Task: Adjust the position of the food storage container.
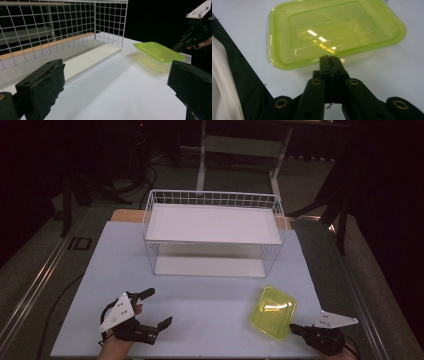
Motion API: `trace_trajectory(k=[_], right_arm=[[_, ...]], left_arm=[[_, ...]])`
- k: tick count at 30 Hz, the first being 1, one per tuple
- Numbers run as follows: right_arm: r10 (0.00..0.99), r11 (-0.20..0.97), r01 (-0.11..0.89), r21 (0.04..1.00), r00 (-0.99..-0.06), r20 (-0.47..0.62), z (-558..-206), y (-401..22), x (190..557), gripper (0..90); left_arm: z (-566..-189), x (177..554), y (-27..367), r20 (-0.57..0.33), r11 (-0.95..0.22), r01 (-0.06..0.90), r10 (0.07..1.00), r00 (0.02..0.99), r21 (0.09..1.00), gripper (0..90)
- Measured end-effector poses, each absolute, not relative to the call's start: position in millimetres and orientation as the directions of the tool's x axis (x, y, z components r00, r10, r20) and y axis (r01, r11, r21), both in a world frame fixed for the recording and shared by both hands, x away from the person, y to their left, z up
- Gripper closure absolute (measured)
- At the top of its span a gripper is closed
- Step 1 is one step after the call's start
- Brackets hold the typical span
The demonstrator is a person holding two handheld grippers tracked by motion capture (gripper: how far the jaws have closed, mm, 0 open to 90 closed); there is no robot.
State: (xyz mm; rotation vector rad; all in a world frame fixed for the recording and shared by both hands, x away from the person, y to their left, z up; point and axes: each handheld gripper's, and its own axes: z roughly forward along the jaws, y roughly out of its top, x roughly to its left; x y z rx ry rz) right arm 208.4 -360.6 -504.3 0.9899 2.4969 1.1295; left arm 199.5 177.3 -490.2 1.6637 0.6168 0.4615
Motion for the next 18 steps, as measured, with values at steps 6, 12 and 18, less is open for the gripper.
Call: trace_trajectory(k=[6, 12, 18], right_arm=[[0.638, 0.480, 0.475, 0.738, -0.766, 0.078, -505.4, -346.4, 215.6, 90.0], [0.617, 0.496, 0.456, 0.739, -0.784, 0.069, -505.5, -331.7, 224.3, 90.0], [0.621, 0.481, 0.436, 0.760, -0.782, 0.055, -496.7, -330.3, 231.2, 90.0]], left_arm=[[-490.4, 199.7, 177.4, -0.038, -0.116, 0.142, 0.627, 0.778, 0.983, 1.9], [-490.6, 199.4, 176.8, -0.034, -0.122, 0.141, 0.627, 0.778, 0.982, 1.9], [-490.2, 198.4, 176.6, -0.031, -0.123, 0.138, 0.626, 0.779, 0.983, 1.9]])
